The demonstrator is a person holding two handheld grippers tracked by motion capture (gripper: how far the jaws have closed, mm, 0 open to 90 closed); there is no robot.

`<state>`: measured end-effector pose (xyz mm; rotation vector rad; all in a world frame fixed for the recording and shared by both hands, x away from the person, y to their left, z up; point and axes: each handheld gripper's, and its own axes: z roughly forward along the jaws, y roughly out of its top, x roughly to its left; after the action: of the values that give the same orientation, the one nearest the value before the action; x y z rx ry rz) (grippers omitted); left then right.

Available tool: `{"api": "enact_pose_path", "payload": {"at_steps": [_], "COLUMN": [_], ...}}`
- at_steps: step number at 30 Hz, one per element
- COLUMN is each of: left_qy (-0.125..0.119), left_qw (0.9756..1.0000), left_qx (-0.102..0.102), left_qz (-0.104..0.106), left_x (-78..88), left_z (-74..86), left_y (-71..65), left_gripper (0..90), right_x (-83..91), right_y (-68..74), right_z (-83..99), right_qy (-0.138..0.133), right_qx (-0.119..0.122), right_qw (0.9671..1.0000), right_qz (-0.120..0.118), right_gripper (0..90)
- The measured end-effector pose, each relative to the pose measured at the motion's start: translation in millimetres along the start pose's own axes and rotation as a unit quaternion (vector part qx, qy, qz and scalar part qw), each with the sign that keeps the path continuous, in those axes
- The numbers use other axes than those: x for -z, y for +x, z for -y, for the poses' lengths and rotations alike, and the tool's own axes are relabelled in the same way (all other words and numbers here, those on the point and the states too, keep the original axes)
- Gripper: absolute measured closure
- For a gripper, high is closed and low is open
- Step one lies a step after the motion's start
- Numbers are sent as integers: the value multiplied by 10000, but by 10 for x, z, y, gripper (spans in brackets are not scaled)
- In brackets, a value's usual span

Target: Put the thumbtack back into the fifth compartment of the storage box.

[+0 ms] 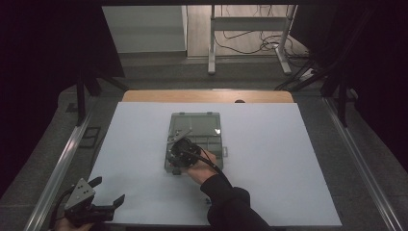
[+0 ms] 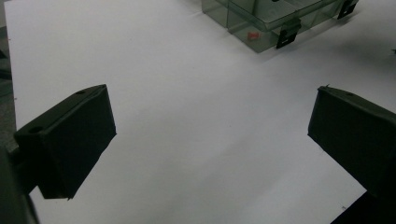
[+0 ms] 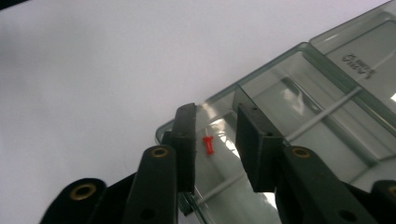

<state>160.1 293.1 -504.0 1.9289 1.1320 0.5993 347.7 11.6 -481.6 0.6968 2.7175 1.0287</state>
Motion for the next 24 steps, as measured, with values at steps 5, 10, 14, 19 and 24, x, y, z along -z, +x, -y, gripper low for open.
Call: {"api": "enact_pose_path", "payload": {"at_steps": [5,10,14,19,24], "left_qy": [0,5,4,10,10], "left_qw": [10000,10000,10000,10000,10000], "left_qx": [6,8,10,10,11], "left_qz": [-2,-4,-2,-2,-2], "left_x": [-1,-1,-1,-2,-2], "left_z": [0,-1,-1,-2,-2], "left_y": [0,0,1,0,0], "left_gripper": [12,12,12,12,12], "right_x": [65,123,188,279,364], "right_y": [5,19,48,76,98], "right_z": [57,89,101,150,227], "right_qy": [-45,-19,-26,-15,-69], "right_qx": [5,67,61,133,112], "right_qw": [10000,10000,10000,9999,9999], "right_qz": [60,53,-4,-4,-69], "right_gripper": [587,497,424,357,263]}}
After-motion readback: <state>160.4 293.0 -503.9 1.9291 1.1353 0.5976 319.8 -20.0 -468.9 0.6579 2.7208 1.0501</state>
